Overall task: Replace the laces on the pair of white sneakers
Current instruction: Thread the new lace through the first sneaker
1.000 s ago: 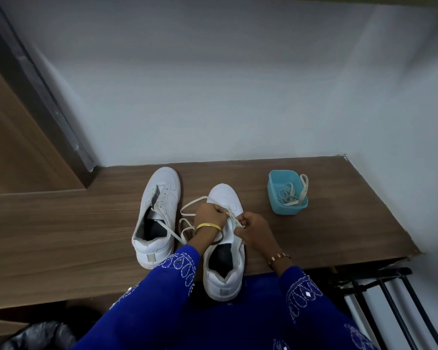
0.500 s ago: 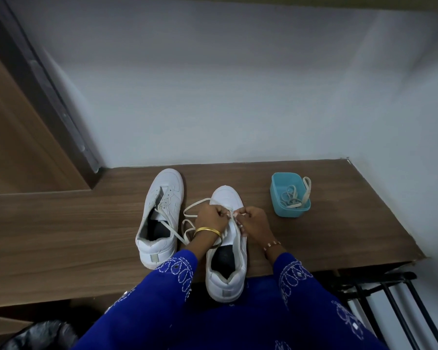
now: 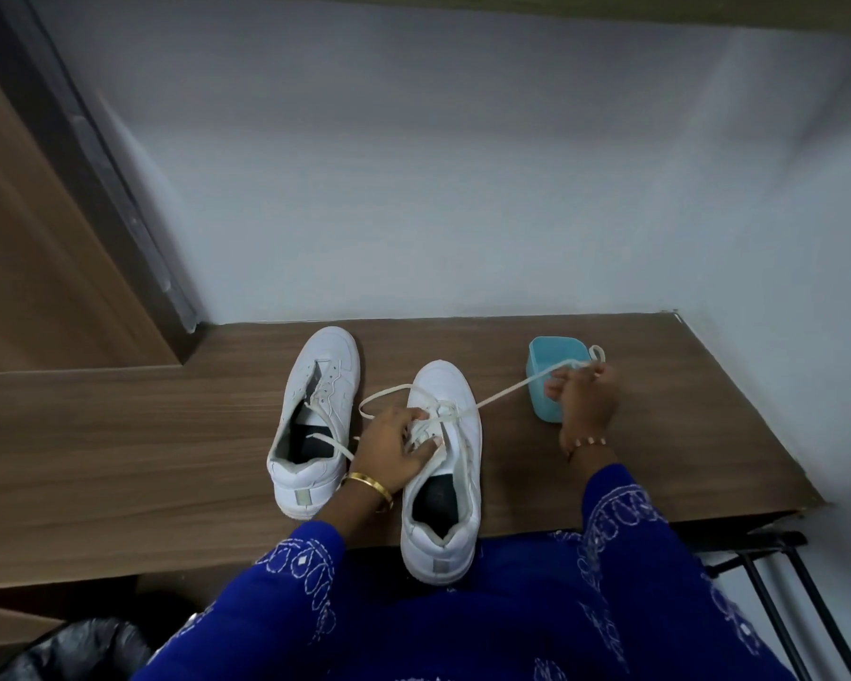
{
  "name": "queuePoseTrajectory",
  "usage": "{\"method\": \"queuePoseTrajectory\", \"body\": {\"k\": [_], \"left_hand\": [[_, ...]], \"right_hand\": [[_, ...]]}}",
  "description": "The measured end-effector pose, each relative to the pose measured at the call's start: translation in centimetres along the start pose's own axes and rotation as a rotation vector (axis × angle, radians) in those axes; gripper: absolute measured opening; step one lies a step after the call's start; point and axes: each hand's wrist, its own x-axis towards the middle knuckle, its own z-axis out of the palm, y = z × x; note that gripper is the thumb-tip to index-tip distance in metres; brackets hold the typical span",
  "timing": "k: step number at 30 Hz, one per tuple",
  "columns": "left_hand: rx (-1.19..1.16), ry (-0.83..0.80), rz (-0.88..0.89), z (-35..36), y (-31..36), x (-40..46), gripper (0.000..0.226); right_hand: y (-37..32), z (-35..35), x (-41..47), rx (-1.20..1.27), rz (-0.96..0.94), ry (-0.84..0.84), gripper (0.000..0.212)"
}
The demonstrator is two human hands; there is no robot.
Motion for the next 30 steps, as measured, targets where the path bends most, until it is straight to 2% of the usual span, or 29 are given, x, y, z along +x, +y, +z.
{"method": "queuePoseTrajectory", "body": {"k": [2, 5, 7, 9, 12, 14, 18, 21, 23, 27, 30], "left_hand": [[0.073, 0.062, 0.076, -0.1, 0.1, -0.5, 0.058], [0.153, 0.177, 0.164, -0.2, 0.2, -0.8, 0.044], [0.173, 0.18, 0.21, -0.2, 0.4, -0.9, 0.035], [0.163, 0.149, 0.204, -0.2, 0.7, -1.3, 0.038], [0.14, 0.125, 0.186, -0.2, 1.0, -2.1, 0.046], [0.155, 0.103, 0.17, 0.0, 0.8, -2.6, 0.051], [0.138, 0.054, 0.078, 0.5, 0.2, -2.9, 0.068], [0.107, 0.002, 0.055, 0.8, 0.4, -2.8, 0.071], [0.097, 0.017, 0.036, 0.9, 0.8, -2.8, 0.072], [0.085, 0.082, 0.018, 1.1, 0.9, -2.8, 0.062], [0.077, 0.111, -0.001, 1.2, 1.1, -2.9, 0.058]], "right_hand": [[-1.0, -0.6, 0.7, 0.025, -0.002, 0.057, 0.027], [-1.1, -0.2, -0.3, -0.303, -0.206, -0.007, 0.022], [-0.1, 0.5, -2.3, -0.474, -0.444, -0.12, 0.02], [1.5, 1.4, -4.0, -0.581, -0.614, -0.31, 0.018], [3.9, 2.5, -5.7, -0.725, -0.596, -0.603, 0.026], [4.7, 3.0, -6.5, -0.77, -0.56, -0.66, 0.028], [4.9, 2.9, -6.5, -0.768, -0.616, -0.583, 0.014], [4.8, 2.1, -5.6, -0.717, -0.612, -0.534, 0.014], [3.9, 1.5, -5.2, -0.585, -0.549, -0.394, 0.016], [-0.4, 0.3, -4.5, -0.105, -0.356, -0.053, 0.021], [-2.7, -0.7, -3.5, 0.063, -0.276, 0.012, 0.025]]}}
